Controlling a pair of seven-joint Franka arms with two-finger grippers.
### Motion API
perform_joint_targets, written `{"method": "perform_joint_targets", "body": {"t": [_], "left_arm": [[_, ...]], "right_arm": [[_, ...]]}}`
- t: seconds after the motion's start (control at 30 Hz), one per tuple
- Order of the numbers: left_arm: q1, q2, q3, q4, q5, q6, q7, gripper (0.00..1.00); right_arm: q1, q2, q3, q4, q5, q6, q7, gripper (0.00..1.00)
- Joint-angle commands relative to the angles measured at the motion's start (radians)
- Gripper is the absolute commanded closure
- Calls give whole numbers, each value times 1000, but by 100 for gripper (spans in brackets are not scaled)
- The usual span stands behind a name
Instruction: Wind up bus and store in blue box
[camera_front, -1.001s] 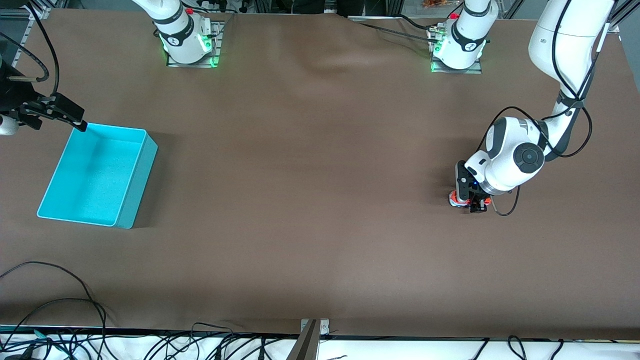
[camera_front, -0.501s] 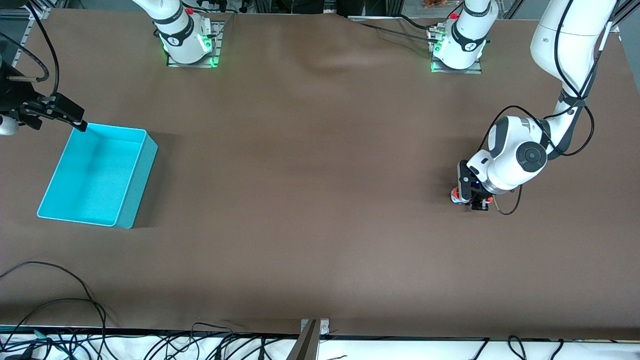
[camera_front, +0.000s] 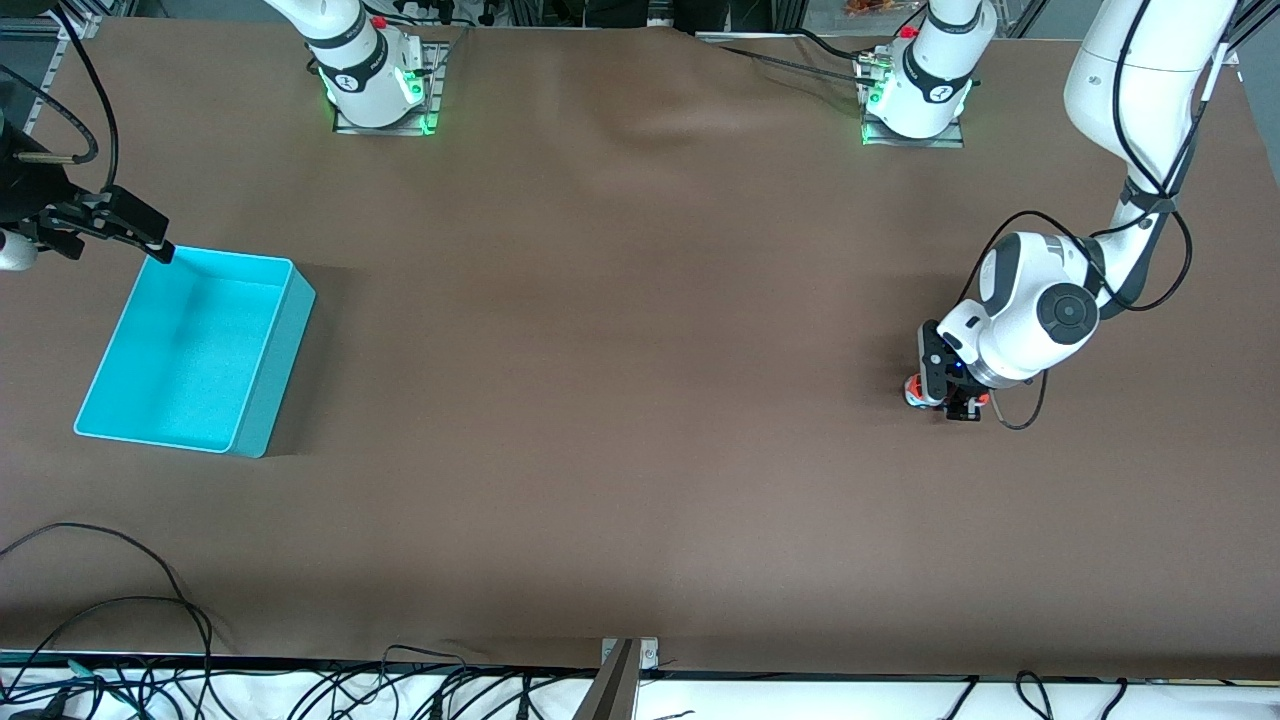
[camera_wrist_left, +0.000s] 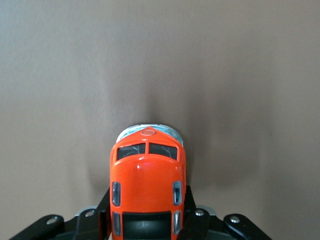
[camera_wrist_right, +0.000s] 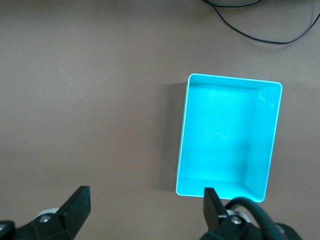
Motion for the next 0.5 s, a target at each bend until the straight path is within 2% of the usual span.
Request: {"method": "perform_joint_targets", "body": {"t": [0.0, 0.47], "left_arm": [[46, -23, -8, -47, 9, 10, 23, 80], [225, 15, -8, -42, 9, 10, 202, 80]], "right_arm": [[-1, 8, -1, 25, 12, -13, -13, 0], [0, 8, -1, 25, 13, -11, -13, 0]]}}
